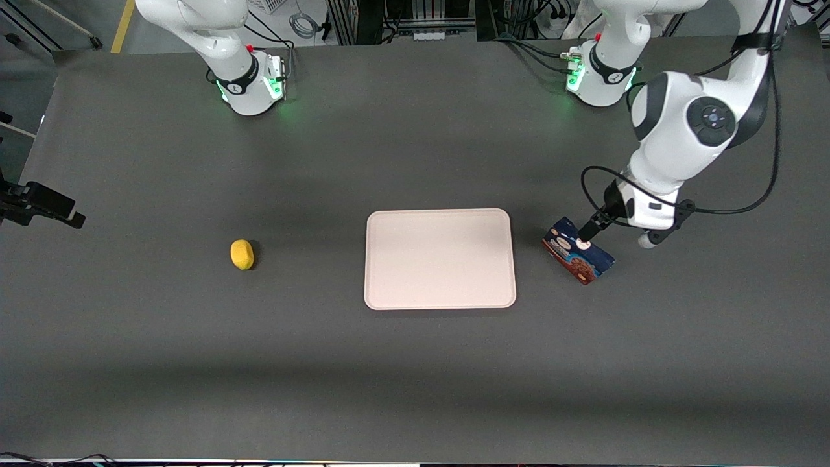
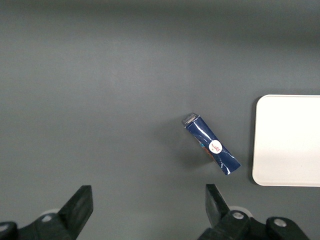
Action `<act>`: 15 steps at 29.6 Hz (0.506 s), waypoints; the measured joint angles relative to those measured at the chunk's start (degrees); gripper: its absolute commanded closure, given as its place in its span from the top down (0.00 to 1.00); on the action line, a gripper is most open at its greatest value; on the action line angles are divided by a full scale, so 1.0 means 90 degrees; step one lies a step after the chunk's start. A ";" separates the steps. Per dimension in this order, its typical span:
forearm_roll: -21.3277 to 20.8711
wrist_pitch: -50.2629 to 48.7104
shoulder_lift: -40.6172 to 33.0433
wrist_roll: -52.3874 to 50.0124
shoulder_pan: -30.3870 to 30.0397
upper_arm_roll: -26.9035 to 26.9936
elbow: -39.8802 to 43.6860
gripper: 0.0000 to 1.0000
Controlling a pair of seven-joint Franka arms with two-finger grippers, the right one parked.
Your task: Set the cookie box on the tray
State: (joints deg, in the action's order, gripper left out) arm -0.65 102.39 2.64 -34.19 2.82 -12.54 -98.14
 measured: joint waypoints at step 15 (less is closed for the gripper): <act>0.0302 -0.0182 0.0173 0.1352 0.0016 -0.0391 0.0360 0.01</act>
State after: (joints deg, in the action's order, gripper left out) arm 2.07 100.75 4.20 -22.03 2.96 -16.06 -94.90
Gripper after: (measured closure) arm 0.824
